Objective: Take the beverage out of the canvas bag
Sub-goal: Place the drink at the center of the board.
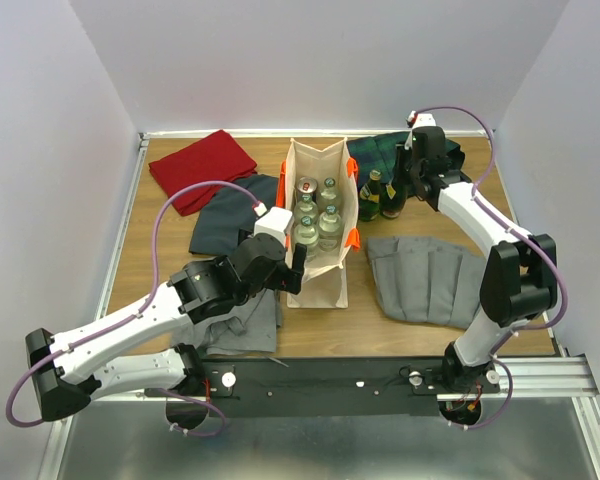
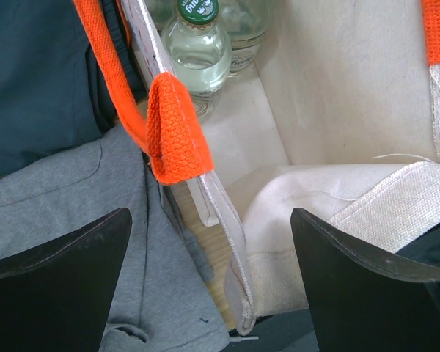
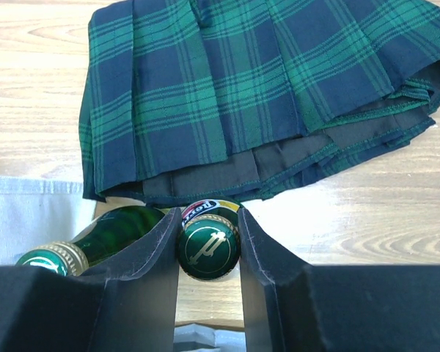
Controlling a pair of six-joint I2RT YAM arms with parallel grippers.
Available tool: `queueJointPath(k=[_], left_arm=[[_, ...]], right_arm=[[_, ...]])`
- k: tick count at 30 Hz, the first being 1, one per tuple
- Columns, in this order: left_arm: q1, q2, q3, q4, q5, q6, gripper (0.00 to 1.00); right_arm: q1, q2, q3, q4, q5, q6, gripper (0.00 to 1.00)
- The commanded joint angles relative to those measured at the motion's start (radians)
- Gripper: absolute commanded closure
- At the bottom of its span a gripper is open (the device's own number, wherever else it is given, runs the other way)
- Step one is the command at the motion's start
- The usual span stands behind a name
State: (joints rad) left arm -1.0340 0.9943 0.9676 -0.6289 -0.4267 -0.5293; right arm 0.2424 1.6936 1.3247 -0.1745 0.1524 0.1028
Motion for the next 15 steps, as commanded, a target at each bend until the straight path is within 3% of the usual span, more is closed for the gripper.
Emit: queueJointPath(k=[1,2,15], left_arm=[[0.008,-0.02,-0.021,-0.011,0.009,0.009,0.01],[0.008,-0.022,-0.021,-0.011,0.011,0.009,0.01],[0.008,-0.039,-0.021,-0.005,0.032,0.005,0.01]], right_arm=[[0.011,-0.041,-0.013,-0.034,0.013,0.006,0.64],[0.011,-0.045,-0.019,-0.037,0.013,0.006,0.58],[0.014,-0.095,-0.062,-0.057,0.021,0.023,0.56]])
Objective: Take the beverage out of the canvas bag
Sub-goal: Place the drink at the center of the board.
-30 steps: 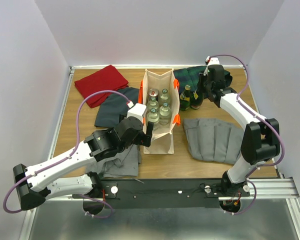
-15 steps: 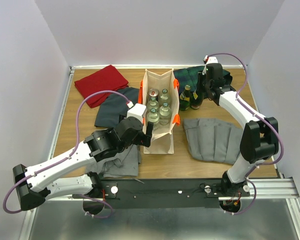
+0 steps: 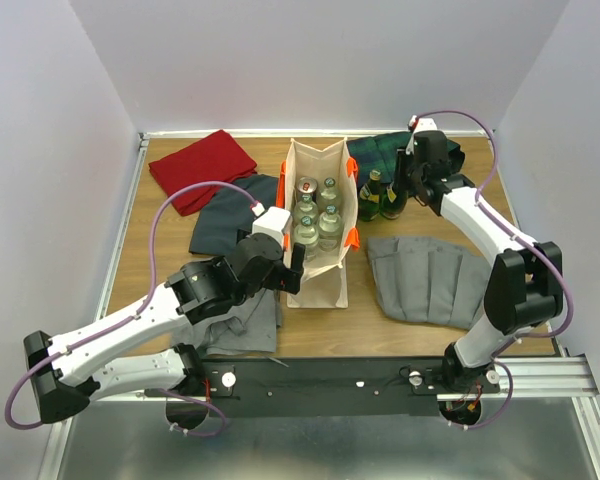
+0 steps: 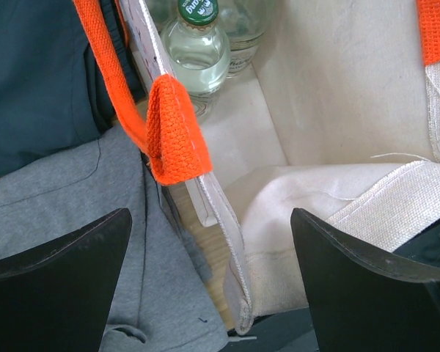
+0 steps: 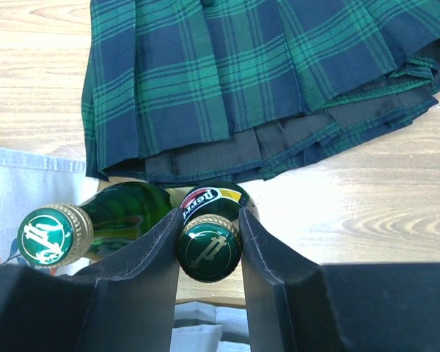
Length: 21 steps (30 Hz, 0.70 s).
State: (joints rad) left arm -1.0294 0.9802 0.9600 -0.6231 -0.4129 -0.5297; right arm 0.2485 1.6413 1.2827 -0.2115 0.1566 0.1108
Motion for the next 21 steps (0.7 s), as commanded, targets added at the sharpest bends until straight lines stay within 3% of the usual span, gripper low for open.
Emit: queueJointPath(k=[1,7,10,21], left_arm=[[0.005,-0.031,-0.012,-0.018,0.02,0.001,0.01],[0.003,-0.054,-0.001,-0.029,0.016,-0.009,0.01],[0.005,-0.058,-0.001,-0.035,0.017,-0.01,0.01],[0.003,-0.063,-0.001,-0.033,0.023,-0.013,0.01]], right_arm=[[0.008,-0.046,-0.022,-0.022,0.02,0.016,0.56],[0.008,-0.06,-0.026,-0.028,0.014,0.024,0.55],[0.008,-0.06,-0.026,-0.031,0.009,0.03,0.47],[0.006,-0.061,-0.017,-0.032,0.004,0.035,0.42]])
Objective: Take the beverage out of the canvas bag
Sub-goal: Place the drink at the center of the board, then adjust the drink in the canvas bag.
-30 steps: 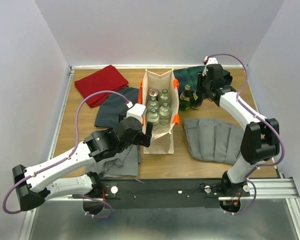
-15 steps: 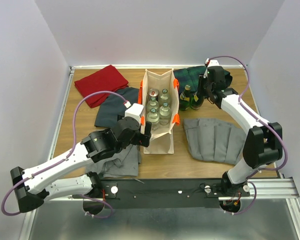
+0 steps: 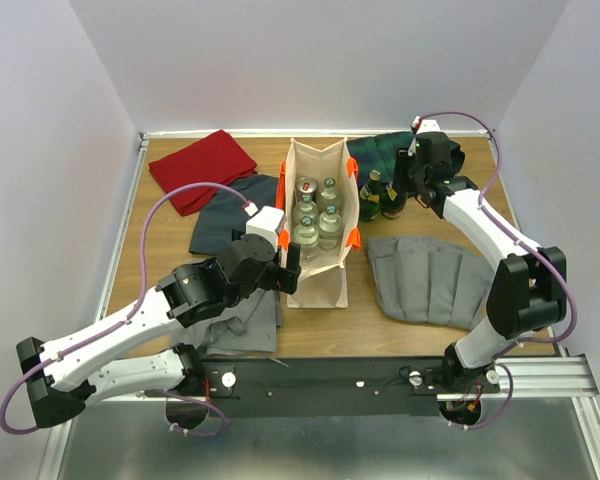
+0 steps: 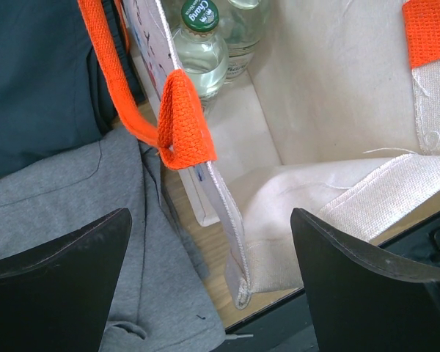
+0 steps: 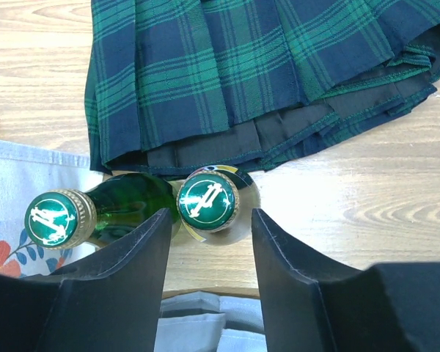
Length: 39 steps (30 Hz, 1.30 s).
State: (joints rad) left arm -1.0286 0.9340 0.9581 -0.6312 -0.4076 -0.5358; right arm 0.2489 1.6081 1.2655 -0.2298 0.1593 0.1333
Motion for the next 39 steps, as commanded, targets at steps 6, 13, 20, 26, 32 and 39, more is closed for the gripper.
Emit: queueJointPath(k=[6,13,20,26,32,39], left_arm=[[0.002,-0.004,0.001,-0.018,0.041,0.002,0.01],[0.004,0.032,-0.002,0.01,0.099,0.022,0.01],[0.002,0.034,-0.012,0.028,0.127,0.027,0.02],[0.002,0.028,-0.019,0.03,0.142,0.022,0.04],[0.002,-0.003,-0.061,0.053,0.165,0.017,0.04],[0.002,-0.004,-0.073,0.05,0.167,0.0,0.04]], right_arm=[[0.007,-0.054,0.017,-0.039,0.009,0.014,0.41],[0.009,-0.132,0.038,-0.101,-0.004,0.042,0.41],[0.015,-0.18,0.141,-0.229,-0.112,0.06,0.41],[0.059,-0.174,0.256,-0.357,-0.22,0.071,0.41],[0.162,-0.143,0.385,-0.456,-0.25,0.071,0.4],[0.279,-0.08,0.498,-0.526,-0.28,0.063,0.4]])
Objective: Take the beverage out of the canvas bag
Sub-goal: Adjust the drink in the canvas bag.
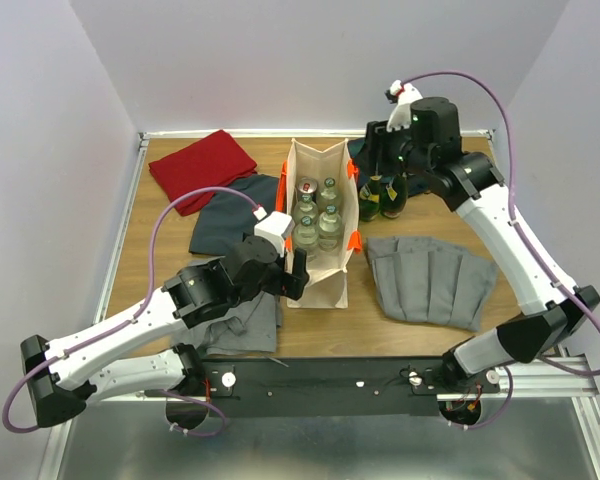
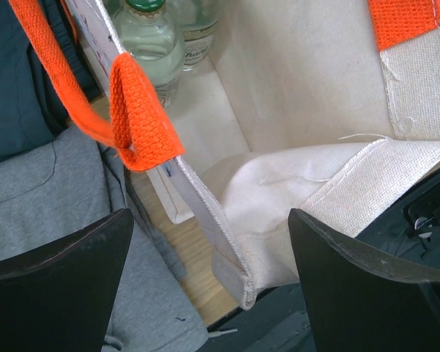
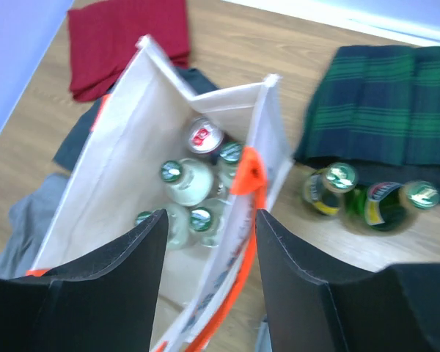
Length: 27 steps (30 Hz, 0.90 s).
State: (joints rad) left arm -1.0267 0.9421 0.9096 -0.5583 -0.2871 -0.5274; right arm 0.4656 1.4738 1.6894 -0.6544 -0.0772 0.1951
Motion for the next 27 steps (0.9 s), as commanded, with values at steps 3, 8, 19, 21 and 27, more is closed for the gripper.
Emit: queueJointPath(k=[3,8,19,21,27], left_arm=[[0.001,-0.017,-0.032,-0.023,0.049,-0.02,0.05],[0.0,-0.037,-0.052,-0.017,0.058,-0.033,0.06],[0.001,-0.046,-0.081,-0.017,0.068,-0.037,0.06],[-0.001,-0.052,-0.083,-0.015,0.068,-0.037,0.06],[-0.001,-0.049,-0.086,-0.026,0.049,-0.025,0.06]], right_arm=[[0.102,0.086,0.119,-0.134,-0.061,-0.008,0.4],[0.16,0.132,0.162,-0.168,-0.061,0.0,0.4],[0.254,0.138,0.08,-0.163,-0.098,0.035,0.4],[0.268,0.129,0.061,-0.174,-0.088,0.041,0.4],[0.321,0.115,0.021,-0.232,-0.015,0.087,0.41]])
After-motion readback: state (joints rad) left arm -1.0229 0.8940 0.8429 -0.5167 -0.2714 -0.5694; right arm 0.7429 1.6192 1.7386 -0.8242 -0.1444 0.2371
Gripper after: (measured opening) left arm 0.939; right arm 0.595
